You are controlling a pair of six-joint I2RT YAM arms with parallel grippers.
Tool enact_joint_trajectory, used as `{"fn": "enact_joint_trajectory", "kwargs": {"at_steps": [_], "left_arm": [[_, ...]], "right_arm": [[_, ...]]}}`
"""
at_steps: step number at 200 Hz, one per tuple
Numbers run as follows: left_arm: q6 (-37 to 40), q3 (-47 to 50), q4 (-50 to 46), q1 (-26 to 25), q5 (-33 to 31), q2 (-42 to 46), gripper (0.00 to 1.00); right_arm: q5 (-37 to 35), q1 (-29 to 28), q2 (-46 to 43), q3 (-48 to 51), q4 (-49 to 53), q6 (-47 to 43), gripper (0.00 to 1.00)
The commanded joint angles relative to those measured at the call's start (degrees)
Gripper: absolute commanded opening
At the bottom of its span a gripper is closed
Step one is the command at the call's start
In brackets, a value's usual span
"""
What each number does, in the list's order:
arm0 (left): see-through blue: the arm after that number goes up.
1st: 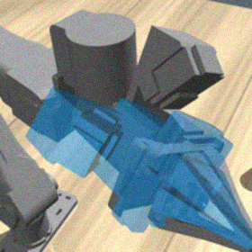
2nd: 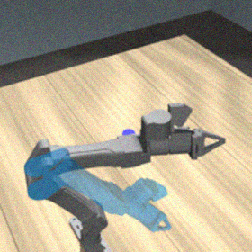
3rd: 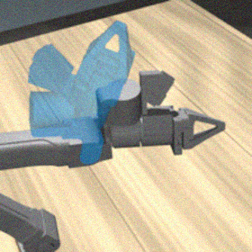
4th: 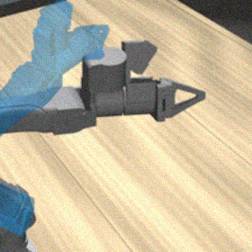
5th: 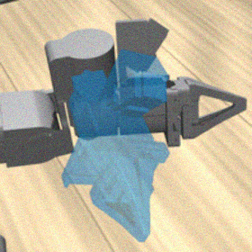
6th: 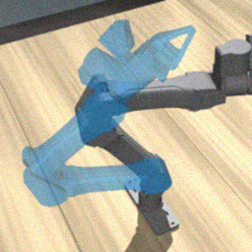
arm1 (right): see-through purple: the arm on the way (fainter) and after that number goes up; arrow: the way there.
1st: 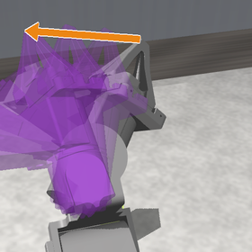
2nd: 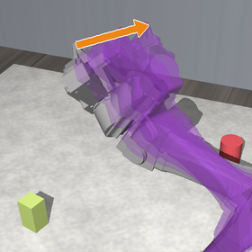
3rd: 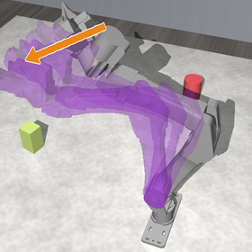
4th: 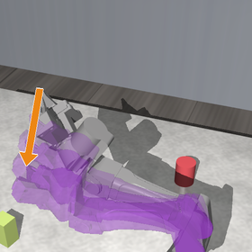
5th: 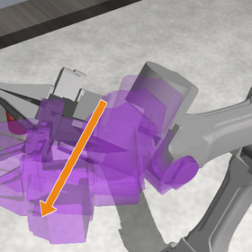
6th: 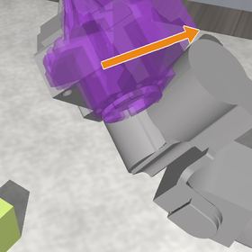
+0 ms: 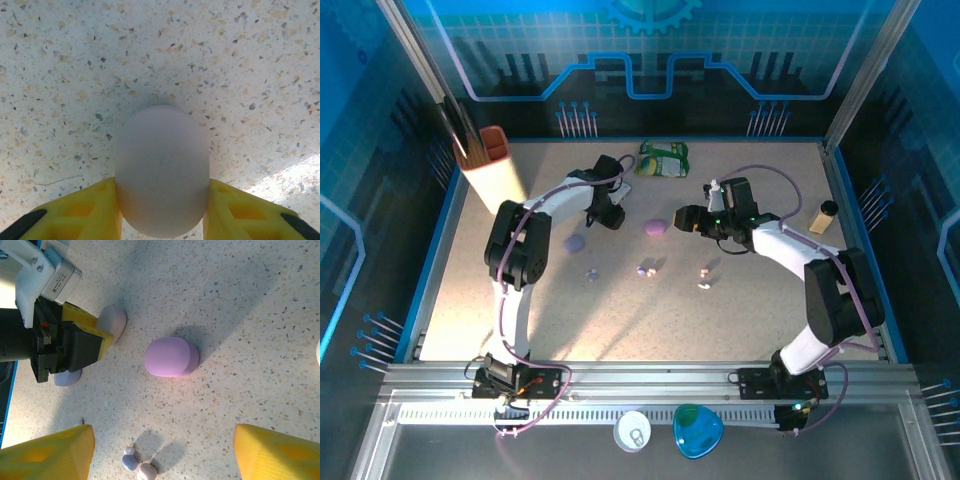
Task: Insert wireless bluetooth earbuds into charging case
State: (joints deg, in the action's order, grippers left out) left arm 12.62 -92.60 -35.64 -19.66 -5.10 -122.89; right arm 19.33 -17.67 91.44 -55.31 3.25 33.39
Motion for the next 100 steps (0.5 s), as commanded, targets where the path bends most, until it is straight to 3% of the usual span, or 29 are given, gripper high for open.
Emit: {"fn": "enact_joint_trajectory", "kwargs": {"at_steps": [1, 52, 100], "left_arm": [[0.6, 3.8, 2.0, 0.3, 1.7, 3.6, 0.39], [3.5, 13.9, 11.7, 0.3, 12.6, 14.8, 0.39], [10.4, 29.5, 34.2, -0.4, 31.3, 25.0, 0.39]], "right_arm": [[1.2, -0.3, -3.0, -1.5, 1.1, -0.2, 0.74], [4.7, -0.9, -4.9, -3.3, 4.3, -0.6, 0.73], [12.1, -1.9, -4.8, -4.3, 2.5, 1.4, 0.72]]}}
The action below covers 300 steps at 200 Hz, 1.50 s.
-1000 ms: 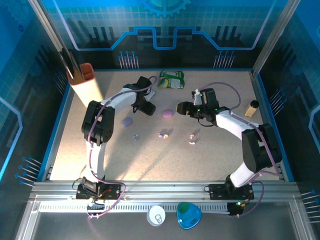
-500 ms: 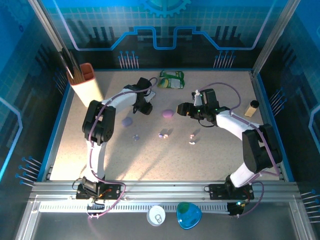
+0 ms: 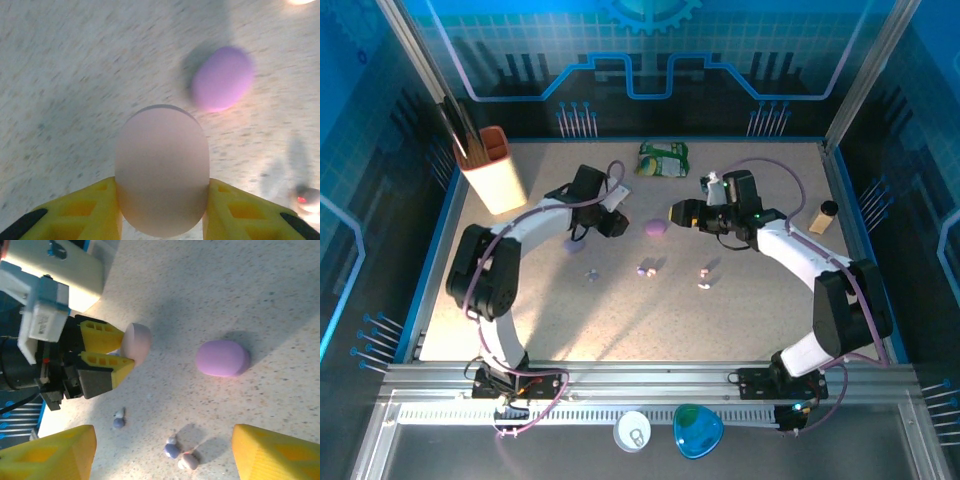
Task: Insert wireless bluetooth earbuds into charging case
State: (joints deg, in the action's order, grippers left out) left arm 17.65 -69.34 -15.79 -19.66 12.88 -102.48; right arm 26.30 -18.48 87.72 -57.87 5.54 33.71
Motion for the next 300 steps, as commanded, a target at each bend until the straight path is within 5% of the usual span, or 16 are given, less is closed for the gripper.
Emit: {"fn": "enact_joint_trajectory", "kwargs": {"at_steps": [1, 60, 145, 214, 278, 300], "left_arm": [[5.5, 6.5, 14.7, -0.5, 13.7, 4.7, 0.39], [9.7, 14.3, 27.8, -4.6, 17.4, 8.2, 0.39], [9.5, 15.5, 30.4, -6.7, 17.5, 9.4, 0.40], [10.3, 16.6, 31.0, -7.2, 18.5, 10.3, 0.41], [8.7, 16.6, 32.8, -7.3, 18.2, 10.4, 0.41], [8.4, 16.7, 33.2, -7.3, 18.2, 10.3, 0.43]], "right_arm": [[5.2, -1.2, -1.1, -1.7, 0.1, 1.1, 0.72], [11.7, -2.8, 2.8, -3.8, -1.2, 2.4, 0.71], [10.1, -3.3, 5.4, -3.9, 0.1, 1.8, 0.65], [11.2, -3.3, 5.8, -2.5, -3.6, 4.3, 0.41], [12.5, -3.2, 5.8, -1.6, -4.0, 5.0, 0.37], [12.3, -3.1, 5.3, -1.2, -4.1, 5.1, 0.28]]}}
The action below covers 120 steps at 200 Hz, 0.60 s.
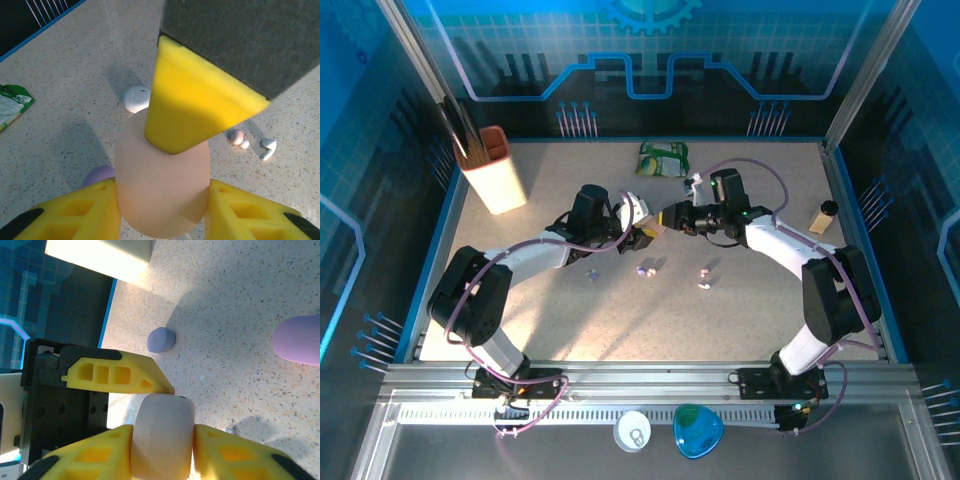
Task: Insert wireless bluetooth earbuds into charging case
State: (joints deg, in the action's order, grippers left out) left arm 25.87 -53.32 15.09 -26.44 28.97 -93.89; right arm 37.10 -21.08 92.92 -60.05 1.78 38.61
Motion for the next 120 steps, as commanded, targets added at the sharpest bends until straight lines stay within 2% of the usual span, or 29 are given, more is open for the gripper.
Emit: {"fn": "enact_joint_trajectory", "kwargs": {"at_steps": [1, 24, 34, 44, 57, 68, 96, 120], "left_arm": [[0.2, 0.7, 2.3, -0.5, 2.2, 1.7, 0.43], [-1.0, 1.5, 4.4, -0.5, 2.0, 1.8, 0.47], [-2.1, 2.1, 6.2, -0.5, 1.9, 1.9, 0.54], [-3.7, 3.3, 9.2, -0.4, 1.9, 2.2, 0.64], [-7.9, 5.3, 14.3, 0.0, 1.4, 2.9, 0.87], [-12.8, 7.6, 20.4, 1.0, 2.1, 3.6, 0.97], [-25.3, 14.6, 41.0, 3.3, 3.7, 4.4, 0.99], [-31.2, 18.8, 59.2, 3.9, 4.3, 2.1, 0.99]], "right_arm": [[1.5, -0.5, 0.1, 1.0, -0.4, 0.2, 0.28], [1.8, -0.2, -0.9, 1.7, -1.6, 0.9, 0.24], [2.0, 0.2, -1.5, 2.3, -2.6, 1.7, 0.23], [2.5, 0.8, -2.2, 2.9, -4.0, 2.8, 0.22], [3.6, 1.5, -3.5, 4.0, -6.1, 4.9, 0.21], [5.0, 2.1, -5.1, 5.1, -8.7, 7.2, 0.21], [7.7, 2.8, -9.0, 8.0, -16.6, 14.9, 0.20], [9.5, 3.0, -11.1, 11.8, -28.1, 24.7, 0.18]]}}
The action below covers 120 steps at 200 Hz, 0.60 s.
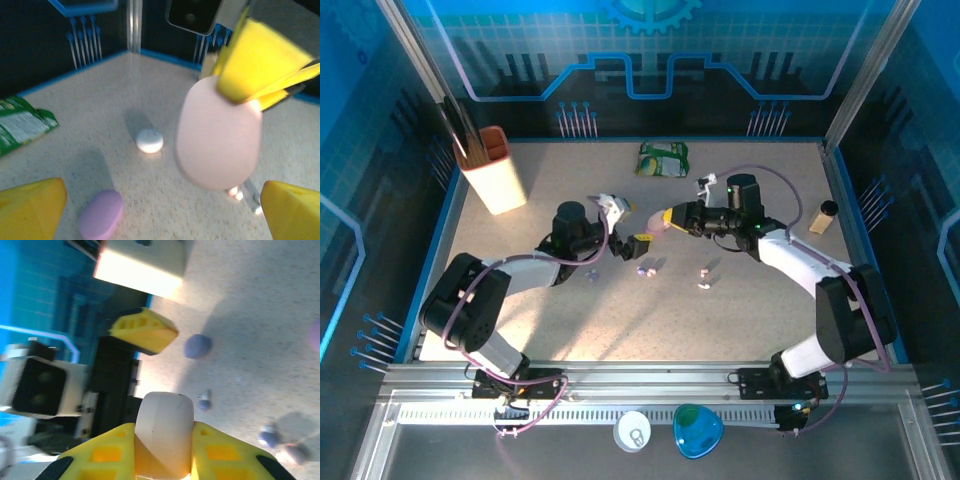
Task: Insert wireless bluetooth earbuds into charging case
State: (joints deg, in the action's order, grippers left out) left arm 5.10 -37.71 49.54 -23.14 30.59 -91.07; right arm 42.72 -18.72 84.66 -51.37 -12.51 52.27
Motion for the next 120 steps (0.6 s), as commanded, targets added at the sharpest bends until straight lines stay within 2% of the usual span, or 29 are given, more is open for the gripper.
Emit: {"fn": "enact_joint_trajectory", "kwargs": {"at_steps": [1, 11, 33, 71, 88, 120], "left_arm": [[-10.6, 3.2, 25.5, 0.6, 2.7, -0.9, 0.99], [-12.9, 3.3, 30.6, 0.7, 3.8, -2.5, 0.99], [-13.0, 0.8, 30.8, 0.5, 6.6, -4.2, 0.97], [-6.5, -0.4, 30.8, -1.9, 5.7, -4.5, 0.96], [-3.5, -1.0, 30.8, -2.6, 6.0, -5.4, 0.96], [-4.9, -3.9, 30.8, -3.4, 5.8, -7.1, 0.89]], "right_arm": [[3.9, 0.7, -2.9, 3.3, -14.2, 11.4, 0.18], [4.3, 0.7, -3.3, 4.5, -19.0, 15.2, 0.18], [4.0, 0.5, -4.3, 6.3, -26.2, 20.6, 0.18], [2.5, 0.4, -5.5, 8.4, -31.8, 28.1, 0.17], [1.4, 0.0, -5.0, 9.4, -37.3, 33.1, 0.17], [0.3, -1.0, -3.9, 9.7, -43.0, 37.6, 0.17]]}}
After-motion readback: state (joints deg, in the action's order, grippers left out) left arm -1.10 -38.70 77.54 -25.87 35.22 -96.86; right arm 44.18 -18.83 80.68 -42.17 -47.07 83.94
